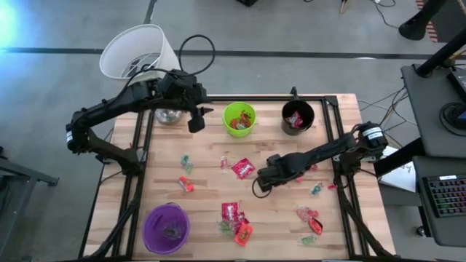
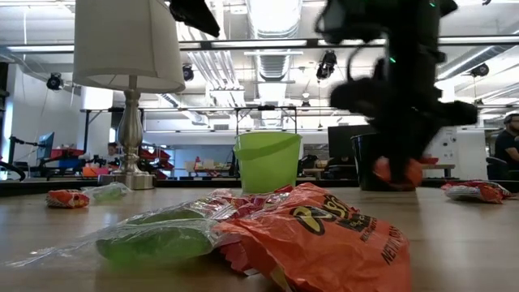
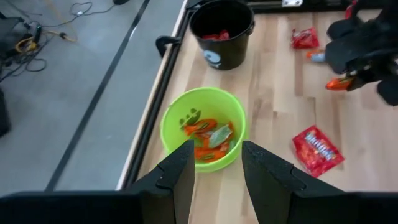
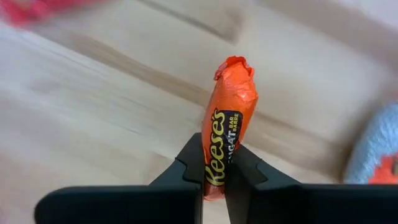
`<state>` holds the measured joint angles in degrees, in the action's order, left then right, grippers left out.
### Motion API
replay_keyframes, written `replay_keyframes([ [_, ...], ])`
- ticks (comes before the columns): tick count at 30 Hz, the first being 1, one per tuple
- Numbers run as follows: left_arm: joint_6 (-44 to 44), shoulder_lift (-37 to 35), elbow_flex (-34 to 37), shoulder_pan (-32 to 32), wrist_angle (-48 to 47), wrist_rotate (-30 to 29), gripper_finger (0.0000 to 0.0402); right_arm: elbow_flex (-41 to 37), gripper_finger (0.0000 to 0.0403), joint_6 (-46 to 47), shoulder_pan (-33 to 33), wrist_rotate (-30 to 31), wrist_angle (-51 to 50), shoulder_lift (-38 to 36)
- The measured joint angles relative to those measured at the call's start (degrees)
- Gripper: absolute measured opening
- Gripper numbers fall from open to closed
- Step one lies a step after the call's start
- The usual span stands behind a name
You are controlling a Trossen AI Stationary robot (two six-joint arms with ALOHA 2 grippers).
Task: Sort candy
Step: Put the orange chocolate into the green bucket
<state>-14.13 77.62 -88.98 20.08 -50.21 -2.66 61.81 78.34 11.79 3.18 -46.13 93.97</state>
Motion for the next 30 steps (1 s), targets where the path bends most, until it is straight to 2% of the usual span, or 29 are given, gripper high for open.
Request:
replay_keyframes([
  [8, -2.5, -0.1, -1.3, 0.0, -1.3, -0.4, 0.0116, 8.8, 0.0019, -10.1, -5.3, 7.7, -0.3, -0.1],
  [13, -3.4, 0.1, -1.3, 0.0, -1.6, -0.4, 0.0116, 13.8, 0.0019, -18.3, -10.5, 10.5, -0.1, -0.1],
  [23, -3.1, 0.1, -1.3, 0.0, -2.3, -0.4, 0.0116, 20.9, 0.0018, -36.3, -21.6, 10.9, 5.4, -0.1],
  [28, -1.3, 0.1, -1.3, 0.0, -2.3, -0.4, 0.0116, 21.2, 0.0018, -42.3, -27.0, 9.3, 11.2, -0.1],
  [30, -0.7, 0.1, -1.3, 0.0, -2.2, -0.4, 0.0116, 21.2, 0.0018, -44.4, -29.2, 6.8, 13.3, -0.1],
])
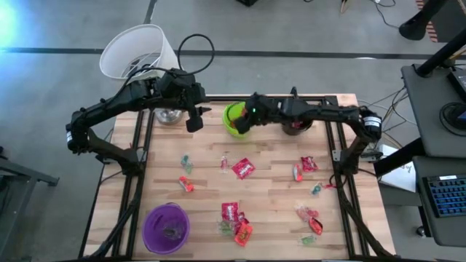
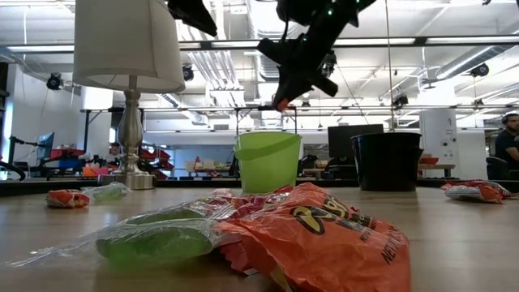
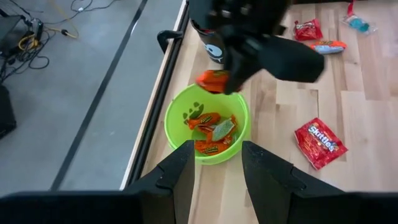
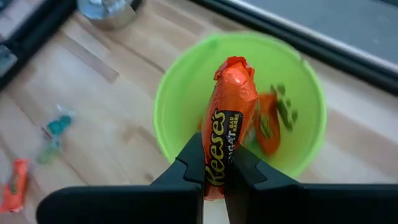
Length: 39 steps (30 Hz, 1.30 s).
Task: Sort candy
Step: Put the orange chocolate into the green bucket, then put the green gummy into the violet bucket
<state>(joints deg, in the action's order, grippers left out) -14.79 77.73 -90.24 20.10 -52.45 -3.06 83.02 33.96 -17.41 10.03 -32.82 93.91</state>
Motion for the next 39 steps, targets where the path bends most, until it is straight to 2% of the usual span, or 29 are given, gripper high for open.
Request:
replay_keyframes([
  [4, 0.7, 0.0, 0.0, 0.0, 0.1, 0.0, 0.0116, 0.0, 0.0024, -2.5, -3.2, -4.0, 3.6, 0.0],
  [12, 0.8, 0.0, 0.0, 0.0, 0.2, 0.0, 0.0116, 0.0, 0.0077, -11.2, -4.4, -4.0, 7.0, 0.0],
  [18, 0.8, 0.0, 0.0, 0.0, 0.1, 0.0, 0.0116, 0.0, 0.0117, -11.1, -4.4, -4.0, 8.7, 0.0],
  [22, 0.8, 0.0, 0.0, 0.0, -0.5, 0.0, 0.0116, 0.0, 0.0125, -11.1, -4.3, -4.0, 8.5, 0.0],
  [26, 0.8, 0.0, 0.0, 0.0, -3.0, 0.3, 0.0116, 1.5, 0.0123, -11.1, -3.8, -4.6, 3.1, -0.7],
  [32, 1.4, 0.0, 0.0, -0.2, -6.8, 4.8, 0.0116, 7.6, 0.0126, -11.3, -2.7, -4.5, -10.3, -1.9],
  [39, 2.3, 0.0, 0.2, -3.5, -9.4, 7.3, 0.0116, 12.6, 0.0127, -11.0, -0.4, -4.0, -14.7, -2.5],
])
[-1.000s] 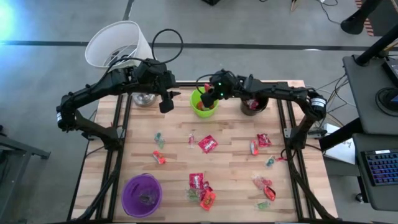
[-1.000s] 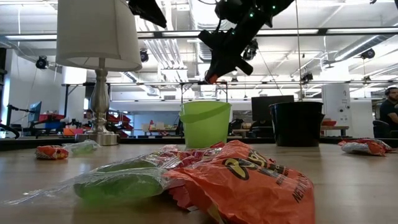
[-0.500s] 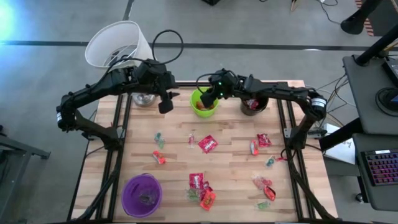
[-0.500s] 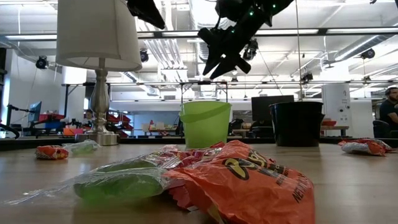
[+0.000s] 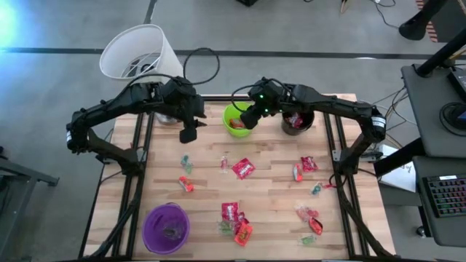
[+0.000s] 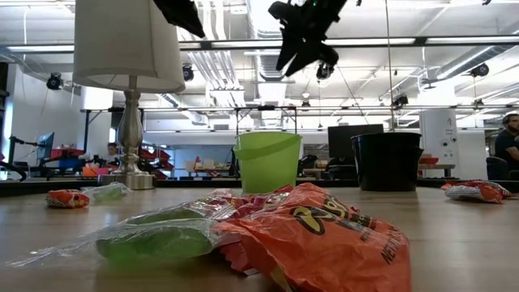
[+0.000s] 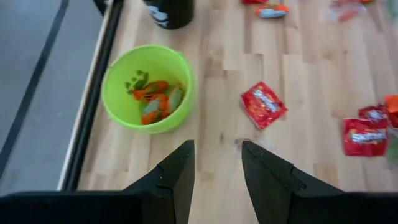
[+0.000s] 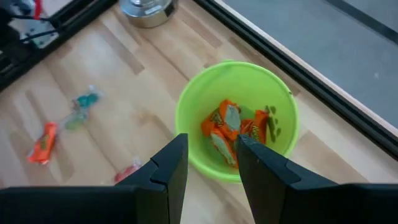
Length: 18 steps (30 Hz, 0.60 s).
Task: Sort candy
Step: Put the green gummy into the violet bucket
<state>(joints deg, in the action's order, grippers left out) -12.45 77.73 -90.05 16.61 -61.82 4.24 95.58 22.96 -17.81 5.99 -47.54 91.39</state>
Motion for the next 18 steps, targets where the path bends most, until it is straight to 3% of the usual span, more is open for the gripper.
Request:
replay_keyframes([
  [6, 2.4, 0.0, 2.8, -6.2, 0.1, 0.1, 0.0116, 1.1, 0.0128, 0.3, 2.4, 0.0, -2.1, -0.1],
  [18, 9.6, 0.0, 8.6, -15.5, 4.1, 1.2, 0.0116, 2.1, 0.0128, 8.1, 8.0, 3.1, -20.1, -0.2],
])
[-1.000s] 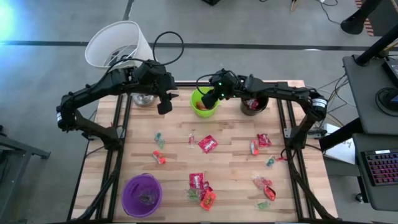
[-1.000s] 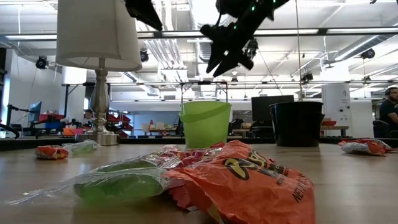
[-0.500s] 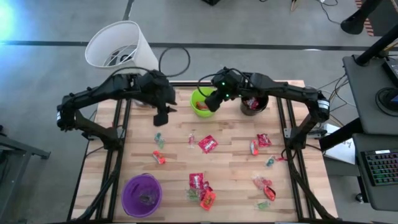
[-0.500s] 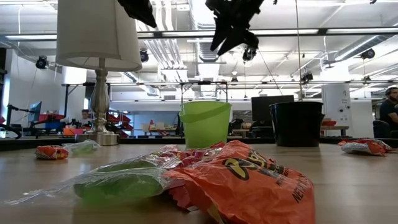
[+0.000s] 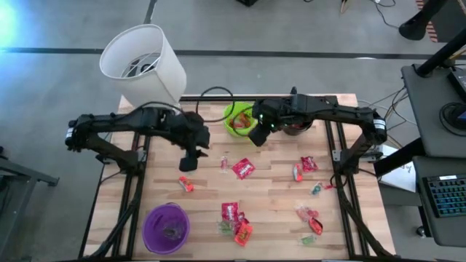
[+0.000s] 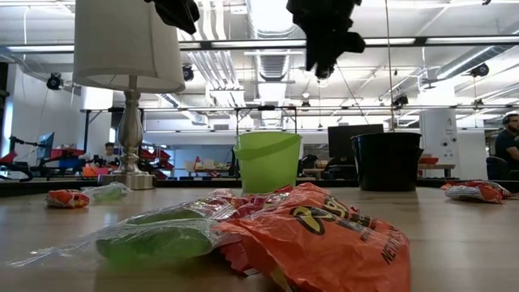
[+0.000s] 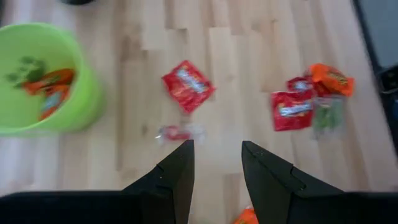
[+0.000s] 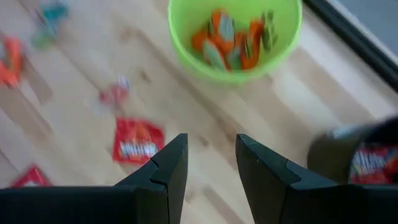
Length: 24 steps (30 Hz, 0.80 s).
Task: Sort candy
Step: Put the green gummy into the violet bucket
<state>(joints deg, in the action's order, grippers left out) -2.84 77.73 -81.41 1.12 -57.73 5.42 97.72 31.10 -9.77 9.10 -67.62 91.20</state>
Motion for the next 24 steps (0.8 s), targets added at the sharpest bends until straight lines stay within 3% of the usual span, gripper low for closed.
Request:
replay_keyframes([
  [11, 10.8, 0.7, 13.0, -5.6, 19.9, 0.2, 0.0116, -0.7, 0.0128, 1.9, 7.8, 0.1, -8.9, 0.0],
  [14, 11.9, 1.4, 15.0, -7.3, 24.2, -2.1, 0.0116, -0.7, 0.0128, 1.9, 10.2, 0.1, -8.8, 0.0],
  [18, 14.2, 2.9, 16.1, -8.6, 25.1, -3.5, 0.0116, -0.7, 0.0128, 2.8, 12.9, 1.2, -8.7, 0.0],
  [24, 13.0, 6.0, 12.5, -9.0, 24.2, 3.2, 0.0117, -0.8, 0.0128, 5.4, 15.7, 1.7, -8.8, 0.0],
])
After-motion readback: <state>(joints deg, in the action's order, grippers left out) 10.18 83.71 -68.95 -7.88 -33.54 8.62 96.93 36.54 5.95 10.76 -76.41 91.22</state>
